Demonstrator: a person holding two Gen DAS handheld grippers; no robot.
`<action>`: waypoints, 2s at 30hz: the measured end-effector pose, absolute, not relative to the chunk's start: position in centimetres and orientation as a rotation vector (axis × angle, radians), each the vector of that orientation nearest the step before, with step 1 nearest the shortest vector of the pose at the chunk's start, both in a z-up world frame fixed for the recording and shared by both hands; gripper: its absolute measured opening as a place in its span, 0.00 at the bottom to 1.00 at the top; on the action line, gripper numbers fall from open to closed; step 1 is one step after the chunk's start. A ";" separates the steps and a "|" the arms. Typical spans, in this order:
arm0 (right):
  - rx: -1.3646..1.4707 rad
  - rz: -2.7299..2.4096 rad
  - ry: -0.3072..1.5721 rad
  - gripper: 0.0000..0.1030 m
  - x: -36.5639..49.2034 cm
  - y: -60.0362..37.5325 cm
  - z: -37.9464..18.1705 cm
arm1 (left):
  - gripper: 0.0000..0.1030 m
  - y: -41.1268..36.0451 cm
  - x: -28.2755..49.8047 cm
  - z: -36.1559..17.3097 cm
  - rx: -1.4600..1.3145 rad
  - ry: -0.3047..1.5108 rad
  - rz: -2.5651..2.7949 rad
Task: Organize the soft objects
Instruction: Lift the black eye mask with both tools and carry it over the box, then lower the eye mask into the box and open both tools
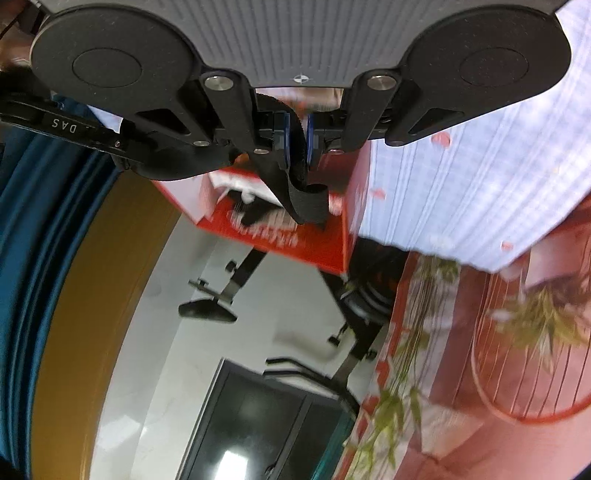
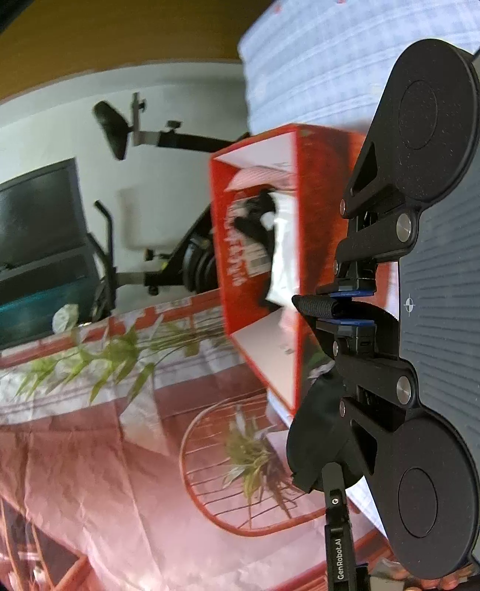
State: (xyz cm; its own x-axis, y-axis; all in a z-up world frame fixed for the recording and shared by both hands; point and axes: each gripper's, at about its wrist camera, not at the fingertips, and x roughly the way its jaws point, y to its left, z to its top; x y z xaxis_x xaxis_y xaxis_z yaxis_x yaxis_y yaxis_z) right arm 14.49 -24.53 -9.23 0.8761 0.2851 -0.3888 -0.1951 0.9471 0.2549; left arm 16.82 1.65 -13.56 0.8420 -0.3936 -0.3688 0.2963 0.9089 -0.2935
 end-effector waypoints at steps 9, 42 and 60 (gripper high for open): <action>0.167 0.254 0.381 0.09 19.3 -25.8 -5.4 | 0.09 -1.1 21.7 -9.7 -0.164 0.384 -0.399; 0.077 0.143 0.739 0.09 34.8 -29.1 -12.3 | 0.09 -7.8 36.5 -14.7 0.079 0.756 -0.448; 0.046 0.165 0.577 0.67 30.5 -28.5 -9.2 | 0.80 -6.8 32.1 -10.9 0.077 0.620 -0.419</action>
